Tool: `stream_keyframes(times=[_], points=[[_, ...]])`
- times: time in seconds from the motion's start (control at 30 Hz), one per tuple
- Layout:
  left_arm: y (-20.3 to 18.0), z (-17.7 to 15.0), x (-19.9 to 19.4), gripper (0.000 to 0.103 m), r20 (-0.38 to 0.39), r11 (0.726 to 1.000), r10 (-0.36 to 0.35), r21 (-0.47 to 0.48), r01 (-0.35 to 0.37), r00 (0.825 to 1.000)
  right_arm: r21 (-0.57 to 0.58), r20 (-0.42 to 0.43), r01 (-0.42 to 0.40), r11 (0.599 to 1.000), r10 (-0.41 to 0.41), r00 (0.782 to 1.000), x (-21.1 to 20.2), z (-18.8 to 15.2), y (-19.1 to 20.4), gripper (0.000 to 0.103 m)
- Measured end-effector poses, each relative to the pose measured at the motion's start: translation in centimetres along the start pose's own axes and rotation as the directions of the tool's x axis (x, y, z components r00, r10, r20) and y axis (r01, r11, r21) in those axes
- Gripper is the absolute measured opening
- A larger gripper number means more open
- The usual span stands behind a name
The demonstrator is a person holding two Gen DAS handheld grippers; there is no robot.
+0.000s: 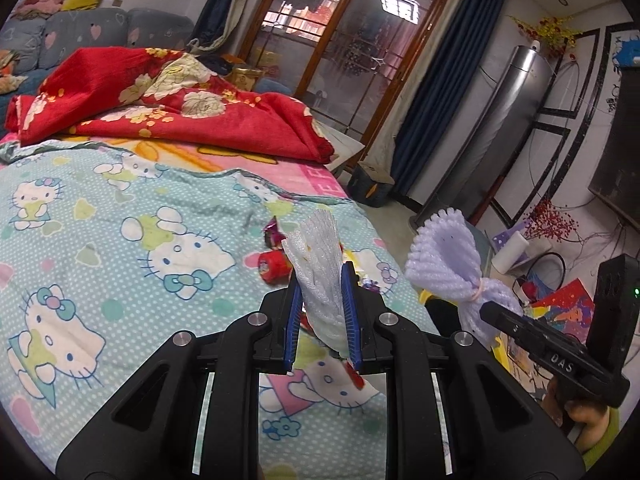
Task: Collect trash
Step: 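Carry both foam nets over the yellow bin with both tools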
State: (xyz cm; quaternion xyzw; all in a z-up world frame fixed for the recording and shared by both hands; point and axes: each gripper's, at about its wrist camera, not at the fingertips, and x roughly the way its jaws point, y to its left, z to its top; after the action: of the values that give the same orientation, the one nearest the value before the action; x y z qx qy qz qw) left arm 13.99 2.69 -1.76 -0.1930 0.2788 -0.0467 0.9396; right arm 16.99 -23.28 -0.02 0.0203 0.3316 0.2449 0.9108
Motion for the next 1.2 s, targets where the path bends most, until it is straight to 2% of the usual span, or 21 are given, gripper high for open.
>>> stream_keyframes(times=[0.7, 1.2], points=[[-5.5, -1.0, 0.9, 0.014, -0.022, 0.989, -0.077, 0.127, 0.080, 0.997, 0.093, 0.070, 0.078, 0.993, -0.085, 0.994, -2.5, 0.8, -5.1, 0.026], [-10.2, -2.4, 2.5, 0.014, -0.068, 0.966, -0.131, 0.216, 0.143, 0.989, 0.198, 0.079, 0.174, 0.965, -0.193, 0.978, -3.6, 0.3, -10.3, 0.026]])
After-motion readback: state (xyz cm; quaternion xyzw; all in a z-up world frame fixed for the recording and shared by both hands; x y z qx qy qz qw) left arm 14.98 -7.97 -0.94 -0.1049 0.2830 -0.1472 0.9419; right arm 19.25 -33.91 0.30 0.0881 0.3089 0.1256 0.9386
